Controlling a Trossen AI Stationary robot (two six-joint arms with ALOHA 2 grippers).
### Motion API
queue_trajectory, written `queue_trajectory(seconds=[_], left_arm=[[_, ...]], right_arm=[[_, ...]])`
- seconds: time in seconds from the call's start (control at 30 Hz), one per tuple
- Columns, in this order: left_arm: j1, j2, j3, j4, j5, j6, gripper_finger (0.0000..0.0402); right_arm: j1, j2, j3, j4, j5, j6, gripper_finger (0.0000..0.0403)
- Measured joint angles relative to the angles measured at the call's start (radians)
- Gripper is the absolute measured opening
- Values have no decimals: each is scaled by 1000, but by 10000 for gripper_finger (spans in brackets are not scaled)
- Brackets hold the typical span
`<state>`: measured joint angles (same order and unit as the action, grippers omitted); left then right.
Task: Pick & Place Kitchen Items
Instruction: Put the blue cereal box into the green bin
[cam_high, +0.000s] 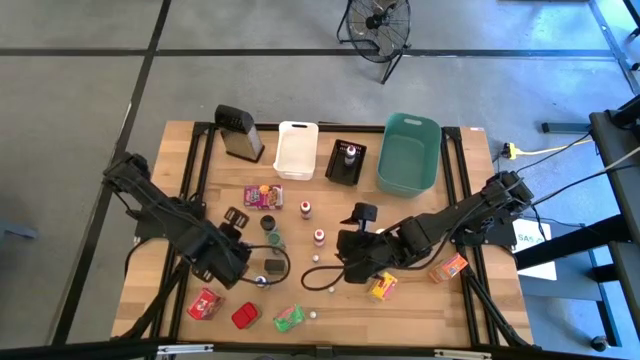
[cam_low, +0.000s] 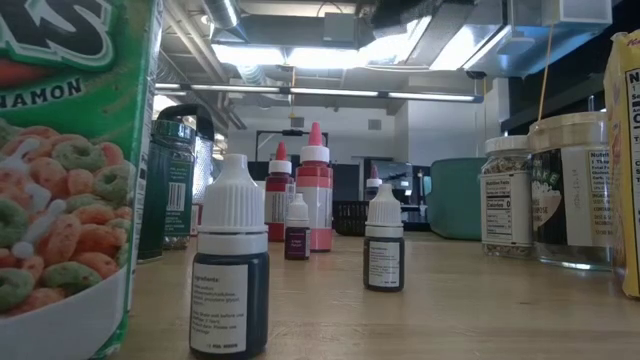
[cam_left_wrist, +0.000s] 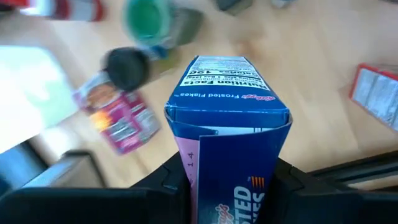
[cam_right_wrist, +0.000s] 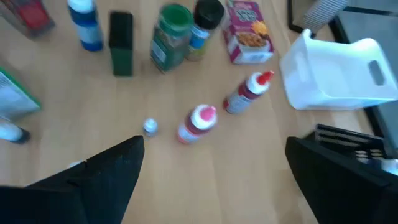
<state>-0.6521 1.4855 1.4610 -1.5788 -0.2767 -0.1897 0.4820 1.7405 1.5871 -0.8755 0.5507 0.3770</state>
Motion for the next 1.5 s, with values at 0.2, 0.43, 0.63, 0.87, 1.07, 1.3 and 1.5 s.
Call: queue_trajectory(seconds=[0.2,0.43,0.63,0.87,1.07,1.3,1.5], left_arm=[[1,-17,101,4,-97,17,112],[1,-17,156,13,-305,-24,113],[5,-17,156,83,-413,-110,113],[34,-16,156,180,-410,-159,113],[88,-16,156,271,-408,-192,113],[148,-16,156,403,-312,-134,113],[195,-16,156,409,-298,-113,113]], right_arm=[[0,0,0,141,-57,-4,393],[-4,0,0,334,-44,-100,393],[-4,0,0,492,-21,-204,393],[-8,0,1,568,10,-269,393],[-42,0,1,566,56,-374,390],[-98,0,1,559,20,-389,390],[-130,0,1,565,-54,-397,389]])
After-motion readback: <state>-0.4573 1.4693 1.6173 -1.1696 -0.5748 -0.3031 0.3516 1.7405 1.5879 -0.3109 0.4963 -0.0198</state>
